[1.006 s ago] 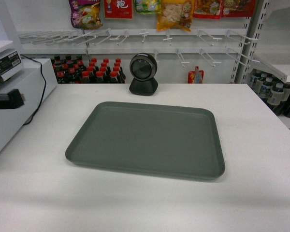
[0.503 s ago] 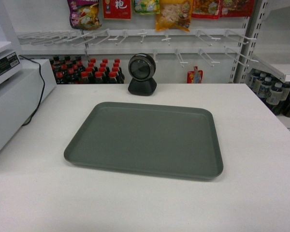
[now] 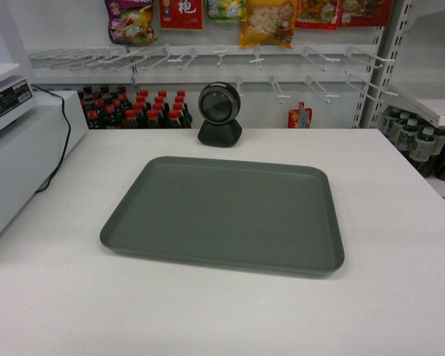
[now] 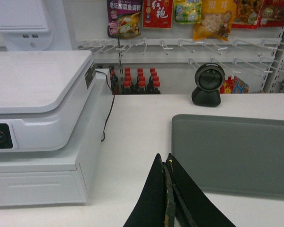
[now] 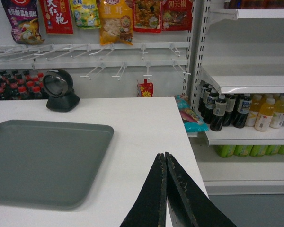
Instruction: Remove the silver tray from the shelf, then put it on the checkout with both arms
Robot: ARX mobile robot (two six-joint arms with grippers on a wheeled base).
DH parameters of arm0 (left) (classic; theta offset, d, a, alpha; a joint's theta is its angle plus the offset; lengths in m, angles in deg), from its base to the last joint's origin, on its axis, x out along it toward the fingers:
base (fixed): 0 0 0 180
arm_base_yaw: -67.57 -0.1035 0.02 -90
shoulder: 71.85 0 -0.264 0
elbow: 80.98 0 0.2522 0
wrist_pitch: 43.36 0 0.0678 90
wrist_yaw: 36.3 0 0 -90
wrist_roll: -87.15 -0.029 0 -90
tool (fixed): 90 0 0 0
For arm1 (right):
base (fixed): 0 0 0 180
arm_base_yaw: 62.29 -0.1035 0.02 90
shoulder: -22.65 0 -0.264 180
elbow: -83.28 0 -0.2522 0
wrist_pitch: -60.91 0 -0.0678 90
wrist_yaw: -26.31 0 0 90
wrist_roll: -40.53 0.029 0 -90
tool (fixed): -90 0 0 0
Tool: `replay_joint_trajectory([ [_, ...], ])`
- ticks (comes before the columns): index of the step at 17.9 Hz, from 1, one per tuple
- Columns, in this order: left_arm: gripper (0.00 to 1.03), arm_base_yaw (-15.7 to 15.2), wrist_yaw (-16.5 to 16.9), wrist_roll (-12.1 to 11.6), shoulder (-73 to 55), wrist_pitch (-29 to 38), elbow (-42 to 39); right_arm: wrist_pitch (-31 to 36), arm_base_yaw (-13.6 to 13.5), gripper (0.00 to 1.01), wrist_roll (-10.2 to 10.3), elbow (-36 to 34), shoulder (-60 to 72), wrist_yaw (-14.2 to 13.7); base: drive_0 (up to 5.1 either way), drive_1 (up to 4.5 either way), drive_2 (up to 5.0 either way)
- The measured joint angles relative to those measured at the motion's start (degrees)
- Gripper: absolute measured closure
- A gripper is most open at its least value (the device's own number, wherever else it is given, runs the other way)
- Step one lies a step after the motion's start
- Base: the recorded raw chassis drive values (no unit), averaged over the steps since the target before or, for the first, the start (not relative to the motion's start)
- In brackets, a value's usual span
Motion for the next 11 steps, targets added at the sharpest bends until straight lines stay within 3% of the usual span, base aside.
replay_joint_trajectory([
  [5, 1.02, 0.0, -0.02, 0.0, 5.25, -4.37, -0.02, -4.35, 0.0, 0.99, 0.02, -0.02, -4.94, 0.0, 0.0, 0.0, 0.0],
  [7, 1.02, 0.0, 0.0, 0.0, 10.51, -9.35, -0.02, -9.88, 0.0, 0.99, 0.0, -0.04, -10.75, 0.02, 0.0, 0.0, 0.0],
  [10, 1.02, 0.0, 0.0, 0.0, 25.94, -24.3, -0.02, -25.24, 0.0, 0.99, 0.0, -0.04, -26.64, 0.02, 0.0, 0.0, 0.0],
  [11, 1.02, 0.0, 0.0, 0.0, 27.71, -26.08, -0.02, -26.99, 0.0, 0.99, 0.0, -0.04, -28.35, 0.02, 0.0, 0.0, 0.0],
])
